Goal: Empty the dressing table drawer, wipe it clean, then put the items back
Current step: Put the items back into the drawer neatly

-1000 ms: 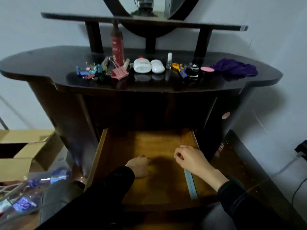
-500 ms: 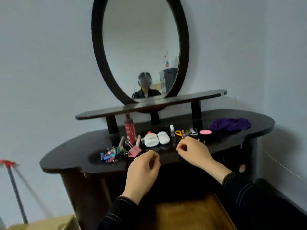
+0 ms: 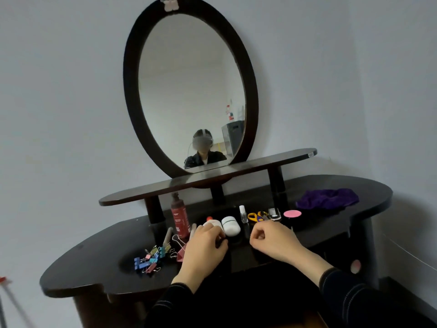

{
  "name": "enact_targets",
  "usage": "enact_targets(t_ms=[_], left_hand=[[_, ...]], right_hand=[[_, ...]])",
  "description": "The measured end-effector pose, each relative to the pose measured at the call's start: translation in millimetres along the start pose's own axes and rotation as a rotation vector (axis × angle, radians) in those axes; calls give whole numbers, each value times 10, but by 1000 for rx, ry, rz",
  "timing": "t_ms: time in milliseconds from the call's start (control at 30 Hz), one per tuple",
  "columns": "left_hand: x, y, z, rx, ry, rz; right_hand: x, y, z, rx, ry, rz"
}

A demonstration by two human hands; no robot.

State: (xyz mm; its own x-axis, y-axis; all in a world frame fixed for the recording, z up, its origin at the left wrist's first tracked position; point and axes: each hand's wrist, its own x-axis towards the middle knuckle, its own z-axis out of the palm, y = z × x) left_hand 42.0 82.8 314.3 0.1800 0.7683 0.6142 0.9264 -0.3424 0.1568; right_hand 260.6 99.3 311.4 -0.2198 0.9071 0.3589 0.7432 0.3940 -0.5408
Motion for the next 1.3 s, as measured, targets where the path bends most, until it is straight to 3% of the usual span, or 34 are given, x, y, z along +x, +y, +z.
enact_targets(t_ms=[100, 233, 333, 467, 567, 667, 867, 1033, 1133, 1233, 1300], left_hand=[[20, -72, -42, -84, 213, -127], [39, -150, -95, -151, 467, -194], [110, -205, -140, -160, 564, -284], [465, -499, -260, -297, 492, -530], [792, -713, -297, -426, 327, -752], [952, -903, -181, -512, 216, -849], [945, -1060, -165, -341, 133, -687], [633, -629, -525, -434, 443, -313], [393, -319, -654, -595, 587, -216], [107, -159, -502, -869, 490, -255], [-37, -96, -351, -900, 390, -295]], right_hand=[[49, -89, 172, -232, 79, -94], [97, -154, 207, -253, 84, -126], [65, -154, 191, -259, 84, -132], [62, -157, 214, -242, 104, -153], [64, -154, 209, -240, 124, -165], [55, -165, 208, -245, 128, -173], [46, -165, 200, -244, 143, -195], [26, -169, 177, -238, 143, -203], [24, -184, 186, -223, 165, -221], [25, -198, 195, -237, 208, -259], [22, -221, 216, -307, 237, -310]])
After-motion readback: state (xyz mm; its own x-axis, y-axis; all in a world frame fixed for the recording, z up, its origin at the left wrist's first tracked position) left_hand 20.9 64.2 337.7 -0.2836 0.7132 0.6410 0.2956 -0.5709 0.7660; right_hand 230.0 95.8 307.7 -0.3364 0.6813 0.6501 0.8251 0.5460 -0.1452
